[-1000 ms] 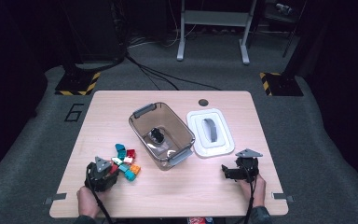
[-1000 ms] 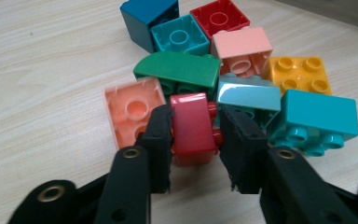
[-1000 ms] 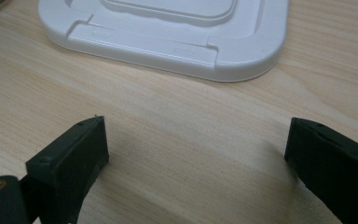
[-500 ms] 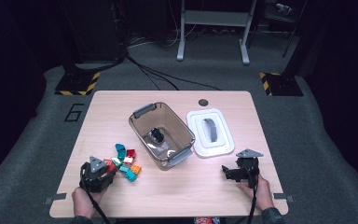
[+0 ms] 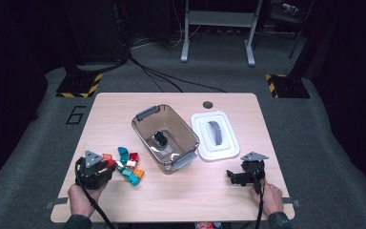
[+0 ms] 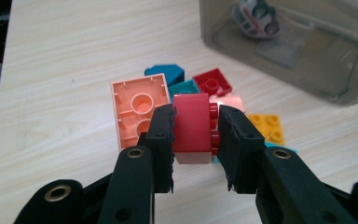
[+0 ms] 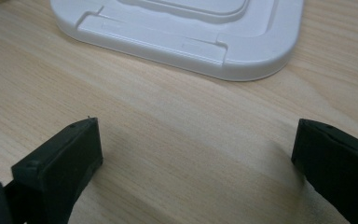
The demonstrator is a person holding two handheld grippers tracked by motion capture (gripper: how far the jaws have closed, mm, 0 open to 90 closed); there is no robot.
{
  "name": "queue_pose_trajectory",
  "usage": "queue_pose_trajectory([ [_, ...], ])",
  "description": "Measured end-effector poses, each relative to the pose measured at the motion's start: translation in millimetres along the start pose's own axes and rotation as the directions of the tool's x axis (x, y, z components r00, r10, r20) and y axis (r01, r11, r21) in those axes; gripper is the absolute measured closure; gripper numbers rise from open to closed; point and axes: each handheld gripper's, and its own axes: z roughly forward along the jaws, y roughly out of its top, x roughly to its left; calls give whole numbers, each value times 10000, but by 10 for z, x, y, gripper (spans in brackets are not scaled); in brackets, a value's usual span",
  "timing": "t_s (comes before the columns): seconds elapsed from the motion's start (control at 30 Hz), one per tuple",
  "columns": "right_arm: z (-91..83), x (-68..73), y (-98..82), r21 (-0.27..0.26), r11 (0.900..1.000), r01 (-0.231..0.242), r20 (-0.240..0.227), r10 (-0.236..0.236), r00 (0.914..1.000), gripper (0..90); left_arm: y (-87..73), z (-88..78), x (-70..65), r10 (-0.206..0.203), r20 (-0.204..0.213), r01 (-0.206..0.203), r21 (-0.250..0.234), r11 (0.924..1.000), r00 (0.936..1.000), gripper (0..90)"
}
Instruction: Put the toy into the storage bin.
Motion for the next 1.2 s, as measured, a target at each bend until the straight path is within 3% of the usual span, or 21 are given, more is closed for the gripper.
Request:
queue_pose_trajectory([
  [0.43, 27, -6, 25, 35, 9999, 104, -84, -103, 9999, 0, 430, -146, -75, 60, 288, -50, -357, 9994, 9996, 669],
  [0.73, 32, -11, 28, 8, 9999, 170, -91, -170, 9998, 0, 764, -191, -220, 534, 571, -501, -589, 9970, 9969, 669],
  [0.9, 32, -7, 28, 23, 9999, 121, -96, -121, 9999, 0, 964, -215, -376, 961, 1089, -889, -698, 9936, 9894, 669],
  [1.03, 32, -7, 28, 26, 9999, 124, -100, -124, 9999, 0, 1024, -189, -468, 1131, 1373, -1042, -706, 9921, 9840, 669],
  [1.1, 32, -7, 29, 23, 9999, 124, -99, -124, 9999, 0, 1067, -154, -571, 1325, 1655, -1224, -698, 9900, 9773, 669],
  [1.2, 32, -6, 29, 35, 9999, 110, -102, -110, 9999, 0, 1083, -120, -642, 1391, 1842, -1281, -706, 9892, 9730, 668],
])
